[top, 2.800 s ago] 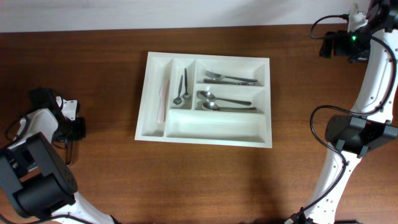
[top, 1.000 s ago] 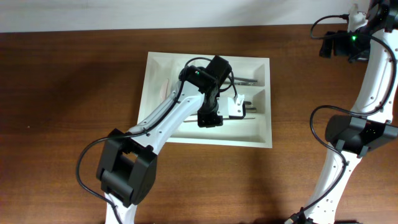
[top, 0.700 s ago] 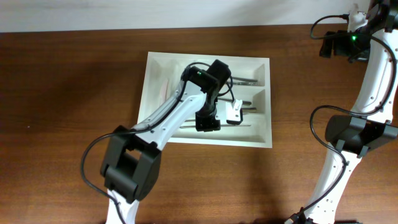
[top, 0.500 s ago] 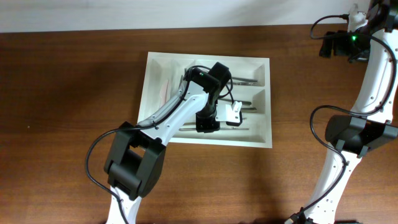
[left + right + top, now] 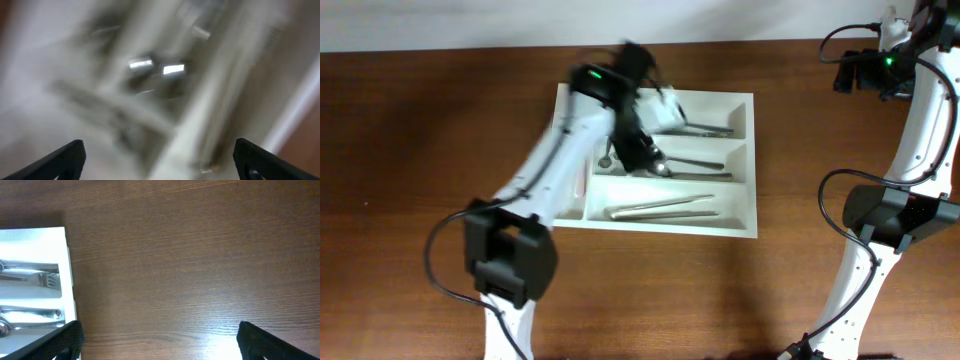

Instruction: Pack container

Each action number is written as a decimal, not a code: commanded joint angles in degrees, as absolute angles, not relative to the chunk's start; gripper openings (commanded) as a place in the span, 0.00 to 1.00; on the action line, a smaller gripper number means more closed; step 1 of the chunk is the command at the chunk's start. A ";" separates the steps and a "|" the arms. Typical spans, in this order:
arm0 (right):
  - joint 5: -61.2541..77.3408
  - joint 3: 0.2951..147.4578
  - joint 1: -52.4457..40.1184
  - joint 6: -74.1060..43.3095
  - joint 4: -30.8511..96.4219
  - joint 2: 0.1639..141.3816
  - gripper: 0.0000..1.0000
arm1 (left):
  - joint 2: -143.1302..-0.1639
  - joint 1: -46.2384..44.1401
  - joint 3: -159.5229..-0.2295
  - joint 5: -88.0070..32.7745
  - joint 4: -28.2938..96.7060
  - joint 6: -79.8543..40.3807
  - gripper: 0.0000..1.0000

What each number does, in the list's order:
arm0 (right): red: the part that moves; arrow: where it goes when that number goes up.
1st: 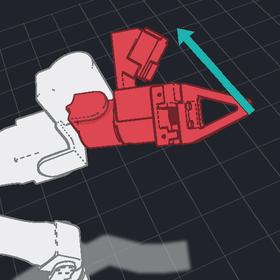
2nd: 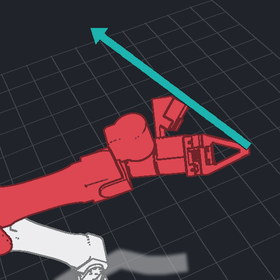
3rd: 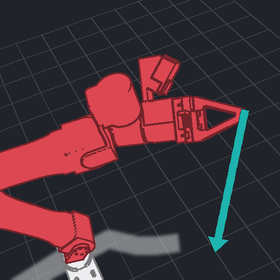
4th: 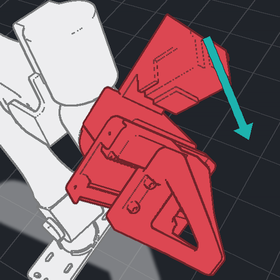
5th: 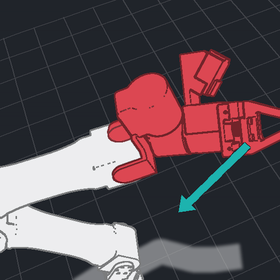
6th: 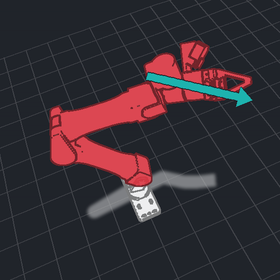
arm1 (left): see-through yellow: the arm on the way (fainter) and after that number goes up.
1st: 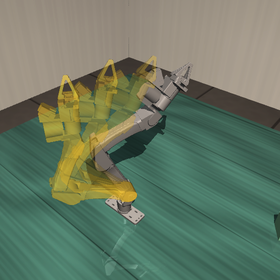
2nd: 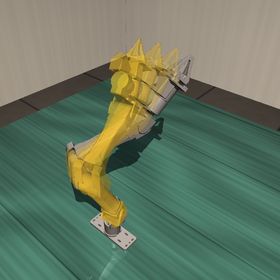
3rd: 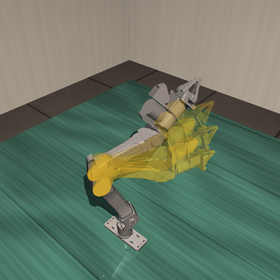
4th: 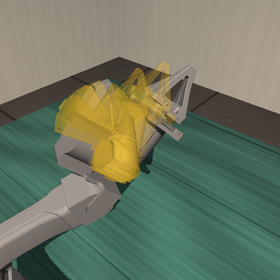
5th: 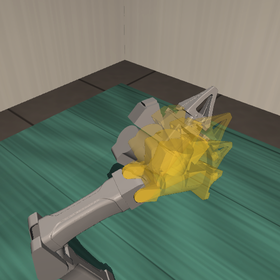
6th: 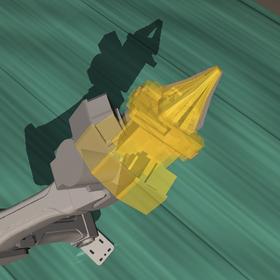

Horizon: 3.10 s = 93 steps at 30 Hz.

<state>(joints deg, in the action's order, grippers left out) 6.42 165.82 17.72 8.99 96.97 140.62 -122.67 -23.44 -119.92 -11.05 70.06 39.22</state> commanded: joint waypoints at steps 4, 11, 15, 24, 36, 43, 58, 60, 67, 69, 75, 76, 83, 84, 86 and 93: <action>5.89 166.67 18.02 8.49 97.27 139.22 0.99 | -117.12 -5.32 -125.21 -11.09 70.54 19.94 0.99; 5.89 166.67 18.02 8.49 97.27 139.22 0.99 | -116.97 7.03 -125.21 -11.07 71.35 19.94 0.99; 5.89 166.67 18.02 8.49 97.30 139.22 0.99 | -116.97 10.96 -125.19 -11.09 73.10 19.94 0.99; 5.89 166.67 18.02 8.49 97.27 139.22 0.99 | -116.97 12.64 -125.19 -11.07 74.63 19.97 0.99; 5.89 166.67 18.02 8.49 97.27 139.22 0.99 | -116.97 12.64 -125.19 -11.07 74.63 19.97 0.99; 5.89 166.74 17.61 8.49 97.30 136.03 0.99 | -116.97 12.64 -125.19 -11.07 74.63 19.97 0.99; 5.91 166.63 2.87 8.49 97.30 93.76 0.99 | -116.97 12.64 -125.19 -11.07 74.63 19.97 0.99; 5.91 165.77 1.13 8.49 97.30 88.09 0.99 | -116.97 12.64 -125.19 -11.07 74.63 19.97 0.99; 4.82 151.13 0.71 10.61 95.09 66.35 0.99 | -116.97 12.64 -125.19 -11.09 74.63 19.97 0.99; 4.62 143.83 0.71 11.75 90.67 60.10 0.99 | -116.97 12.64 -125.19 -11.07 74.63 19.97 0.99; 4.73 114.21 0.71 11.66 69.82 38.63 0.99 | -116.97 12.64 -125.19 -11.07 74.63 19.97 0.99; 5.45 109.32 0.71 11.51 66.15 35.48 0.99 | -116.97 12.64 -125.19 -11.07 74.63 19.97 0.99; 10.76 78.74 0.71 11.53 43.31 20.45 0.99 | -116.97 12.64 -125.19 -11.07 74.63 19.97 0.99; 10.81 73.91 0.71 11.51 40.56 18.57 0.99 | -116.97 12.64 -125.19 -11.07 74.63 19.97 0.99; 10.79 65.89 0.71 11.51 36.45 15.53 0.99 | -116.97 12.64 -125.19 -11.07 74.63 19.97 0.99; 11.09 40.38 0.71 11.49 24.86 5.78 0.99 | -116.97 12.64 -125.19 -11.07 74.63 19.97 0.99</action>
<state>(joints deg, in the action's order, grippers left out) 10.22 48.56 1.10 11.20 27.49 10.22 -118.61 12.40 -124.36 -10.68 74.52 20.49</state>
